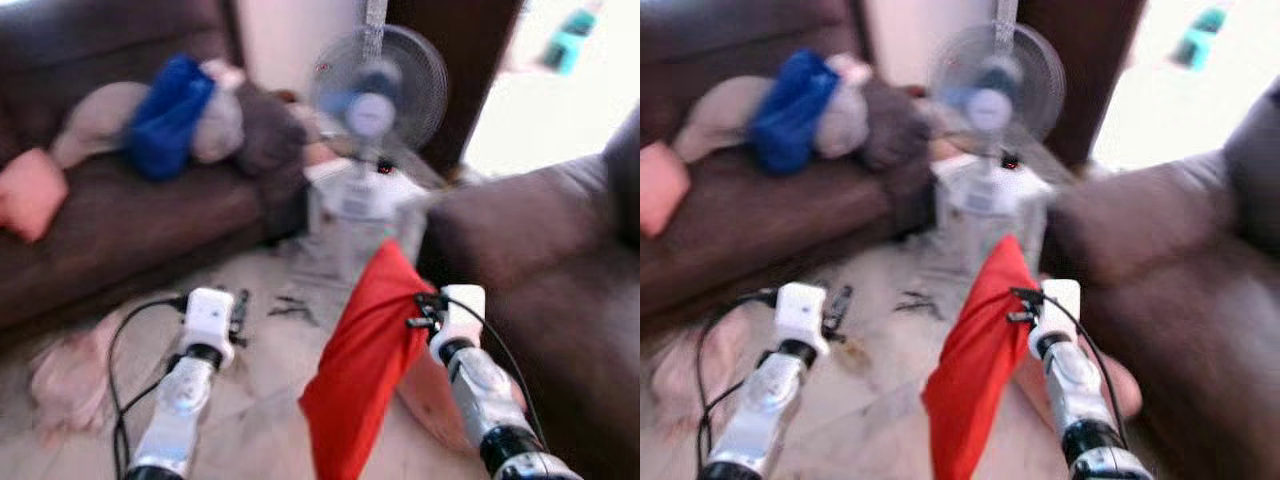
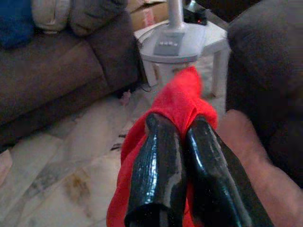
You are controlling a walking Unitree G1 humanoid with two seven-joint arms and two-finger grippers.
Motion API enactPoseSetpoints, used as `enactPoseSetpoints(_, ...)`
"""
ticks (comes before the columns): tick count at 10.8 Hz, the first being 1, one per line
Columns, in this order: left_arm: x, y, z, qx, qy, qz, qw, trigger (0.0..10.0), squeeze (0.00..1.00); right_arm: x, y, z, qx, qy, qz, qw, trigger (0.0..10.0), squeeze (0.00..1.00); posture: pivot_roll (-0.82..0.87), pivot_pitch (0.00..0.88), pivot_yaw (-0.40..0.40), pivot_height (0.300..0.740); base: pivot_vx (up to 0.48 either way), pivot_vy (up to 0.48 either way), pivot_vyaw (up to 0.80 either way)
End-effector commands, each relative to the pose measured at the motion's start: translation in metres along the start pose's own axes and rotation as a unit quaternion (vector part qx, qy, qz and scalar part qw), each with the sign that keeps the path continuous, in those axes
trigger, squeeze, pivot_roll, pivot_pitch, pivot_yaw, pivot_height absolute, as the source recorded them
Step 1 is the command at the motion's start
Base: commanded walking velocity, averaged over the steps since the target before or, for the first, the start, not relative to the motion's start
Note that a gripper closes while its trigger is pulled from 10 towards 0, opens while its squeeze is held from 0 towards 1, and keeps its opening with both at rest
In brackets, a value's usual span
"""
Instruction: Move the pillow to the sofa from floor
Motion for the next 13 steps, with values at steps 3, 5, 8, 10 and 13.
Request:
enactPoseSetpoints(3, 0.001, 0.000, -0.005, -0.005, -0.006, -0.003, 1.000, 10.0, 0.00, -0.004, 0.036, -0.004, 0.011, -0.003, -0.064, 0.998, 10.0, 0.00, 0.02, 0.015, 0.022, 0.740, 0.000, 0.000, -0.79)
enactPoseSetpoints(5, 0.001, 0.001, -0.003, -0.006, -0.005, -0.004, 1.000, 10.0, 0.00, -0.004, 0.038, -0.009, 0.012, -0.011, -0.067, 0.998, 10.0, 0.00, 0.02, 0.031, 0.022, 0.740, 0.000, 0.000, -0.79)
enactPoseSetpoints(8, 0.001, 0.002, -0.005, -0.006, -0.003, -0.004, 1.000, 10.0, 0.00, -0.005, 0.048, -0.008, 0.017, -0.011, -0.083, 0.996, 10.0, 0.00, 0.02, 0.052, 0.021, 0.740, 0.000, 0.000, 0.00)
enactPoseSetpoints(10, -0.001, 0.003, -0.001, -0.010, 0.004, -0.004, 1.000, 10.0, 0.00, -0.009, 0.066, 0.033, -0.002, 0.137, -0.087, 0.987, 10.0, 0.00, 0.01, 0.063, 0.018, 0.740, 0.000, 0.000, 0.00)
enactPoseSetpoints(13, -0.001, 0.005, 0.003, -0.005, 0.008, -0.007, 1.000, 10.0, 0.00, 0.025, 0.068, 0.084, -0.033, 0.365, -0.059, 0.928, 10.0, 0.00, 0.02, 0.070, 0.011, 0.740, 0.000, 0.000, 0.00)
Point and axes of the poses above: a point about 5 cm out from each wrist's last joint towards the gripper, its own x axis pointing back from the gripper into the wrist, its own y axis along the axis of the wrist's last joint, z = x × y, the point moved 6 cm from there along -x, pointing out of the wrist towards the gripper, and after that the axes turned 5 degrees about -x, right-handed, at the moved point
